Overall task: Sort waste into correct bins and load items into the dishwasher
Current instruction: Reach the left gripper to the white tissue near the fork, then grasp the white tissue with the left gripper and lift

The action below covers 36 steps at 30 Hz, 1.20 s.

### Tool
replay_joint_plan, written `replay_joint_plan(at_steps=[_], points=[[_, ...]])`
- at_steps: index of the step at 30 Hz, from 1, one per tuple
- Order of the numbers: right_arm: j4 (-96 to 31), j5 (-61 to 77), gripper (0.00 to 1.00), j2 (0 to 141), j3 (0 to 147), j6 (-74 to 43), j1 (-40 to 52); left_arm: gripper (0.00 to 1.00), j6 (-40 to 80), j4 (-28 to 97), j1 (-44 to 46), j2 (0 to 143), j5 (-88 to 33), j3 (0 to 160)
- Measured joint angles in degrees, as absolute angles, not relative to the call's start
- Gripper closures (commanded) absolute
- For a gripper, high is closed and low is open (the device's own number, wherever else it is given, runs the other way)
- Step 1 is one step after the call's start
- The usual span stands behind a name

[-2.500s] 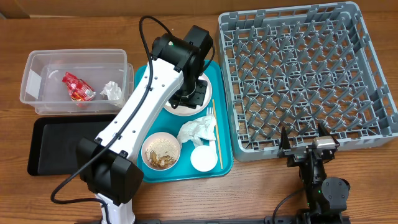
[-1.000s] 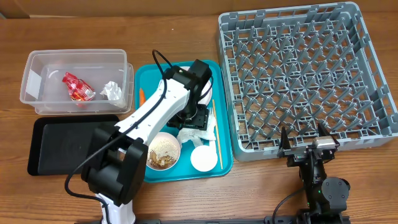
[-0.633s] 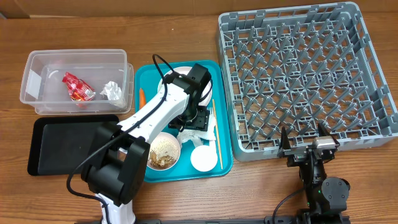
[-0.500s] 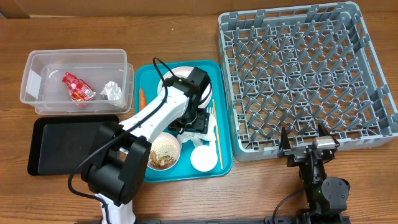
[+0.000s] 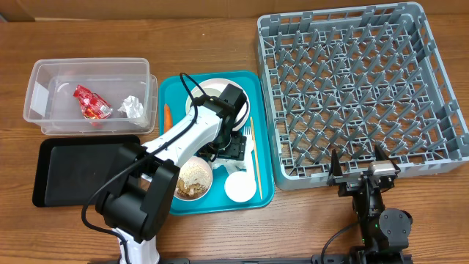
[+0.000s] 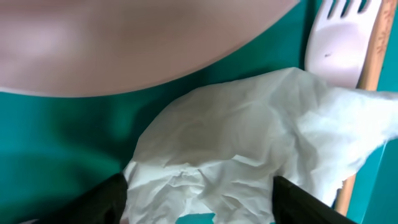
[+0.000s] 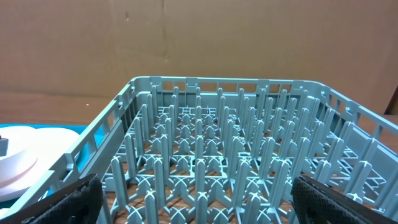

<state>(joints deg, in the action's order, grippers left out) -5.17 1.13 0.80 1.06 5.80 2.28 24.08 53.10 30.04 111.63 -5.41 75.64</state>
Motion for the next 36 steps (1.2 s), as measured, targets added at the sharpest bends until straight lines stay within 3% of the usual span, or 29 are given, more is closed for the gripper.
replay_joint_plan(at_steps=[10,16,22,32,36], points=[[-5.17,1.13,0.0,0.8,1.06,5.8,2.28,0.44,24.08,53.1,30.04,111.63,-5.41,75.64],[-5.15,1.1,0.0,0.8,1.06,5.82,2.28,0.63,24.08,53.1,30.04,111.63,-5.41,75.64],[-5.17,1.13,0.0,0.8,1.06,5.82,2.28,0.64,24.08,53.12,30.04,111.63,-5.41,75.61],[-5.13,1.1,0.0,0.8,1.06,5.82,2.28,0.96,24.08,53.28,30.04,111.63,-5.43,75.64],[-5.15,1.13,0.0,0.8,1.06,5.8,2.28,0.96,24.08,54.5,30.04,111.63,-5.43,75.61]])
